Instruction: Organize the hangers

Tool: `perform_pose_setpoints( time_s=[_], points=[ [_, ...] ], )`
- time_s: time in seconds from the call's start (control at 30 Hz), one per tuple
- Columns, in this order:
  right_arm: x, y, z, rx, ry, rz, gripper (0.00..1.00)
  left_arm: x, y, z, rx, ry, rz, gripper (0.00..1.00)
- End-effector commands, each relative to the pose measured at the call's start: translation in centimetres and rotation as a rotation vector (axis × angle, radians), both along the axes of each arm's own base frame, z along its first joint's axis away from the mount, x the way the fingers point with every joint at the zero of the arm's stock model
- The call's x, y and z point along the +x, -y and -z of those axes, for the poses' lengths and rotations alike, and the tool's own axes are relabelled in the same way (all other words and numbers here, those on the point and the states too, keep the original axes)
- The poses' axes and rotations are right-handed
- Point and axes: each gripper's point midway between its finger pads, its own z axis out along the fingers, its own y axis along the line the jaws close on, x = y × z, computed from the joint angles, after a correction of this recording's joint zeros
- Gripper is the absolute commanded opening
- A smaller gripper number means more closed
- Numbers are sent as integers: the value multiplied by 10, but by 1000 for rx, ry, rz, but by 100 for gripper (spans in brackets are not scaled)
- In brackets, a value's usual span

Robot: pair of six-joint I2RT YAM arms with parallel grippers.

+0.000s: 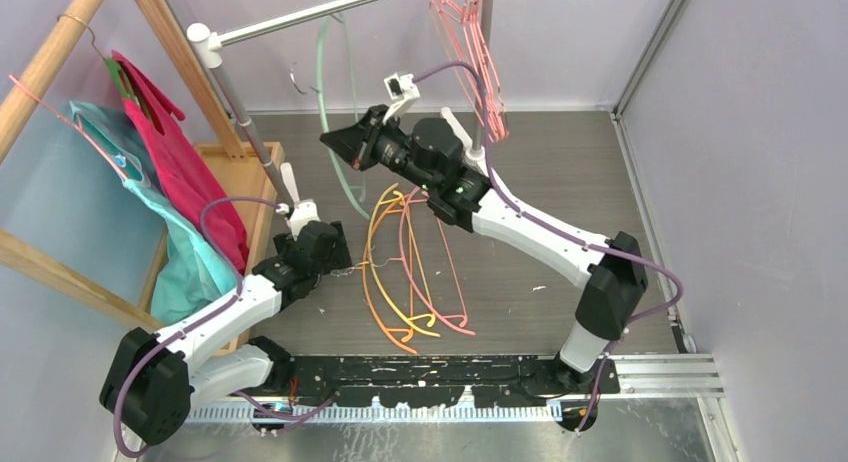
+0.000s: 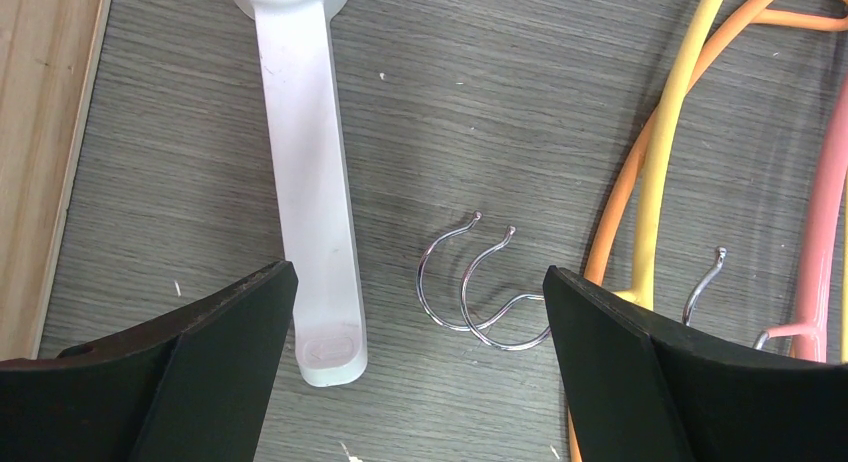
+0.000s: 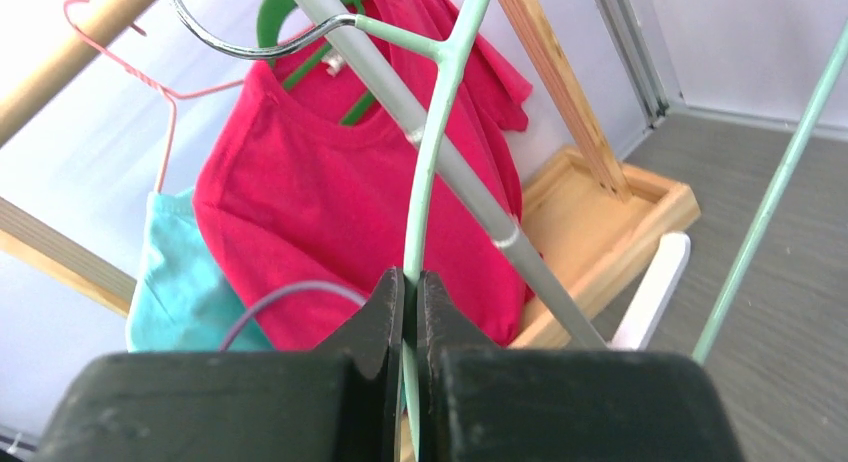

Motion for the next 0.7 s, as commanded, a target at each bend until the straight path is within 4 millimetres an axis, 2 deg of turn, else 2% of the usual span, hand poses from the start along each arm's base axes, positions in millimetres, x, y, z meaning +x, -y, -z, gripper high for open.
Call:
perform_pose_setpoints(
  time_s=[0.0, 0.13, 0.33, 0.67],
  points=[
    [-5, -2, -79, 117, 160, -17, 1, 8, 0, -15, -13, 54, -10, 98],
    [1, -7, -100, 140, 198, -6, 1, 8, -1, -13, -2, 51, -8, 98],
    [11, -12, -106, 174, 203, -16, 1, 9, -2, -11, 7, 48, -8, 98],
    [49, 8, -117, 267, 178, 23, 1, 8, -3, -11, 15, 44, -8, 98]
  ],
)
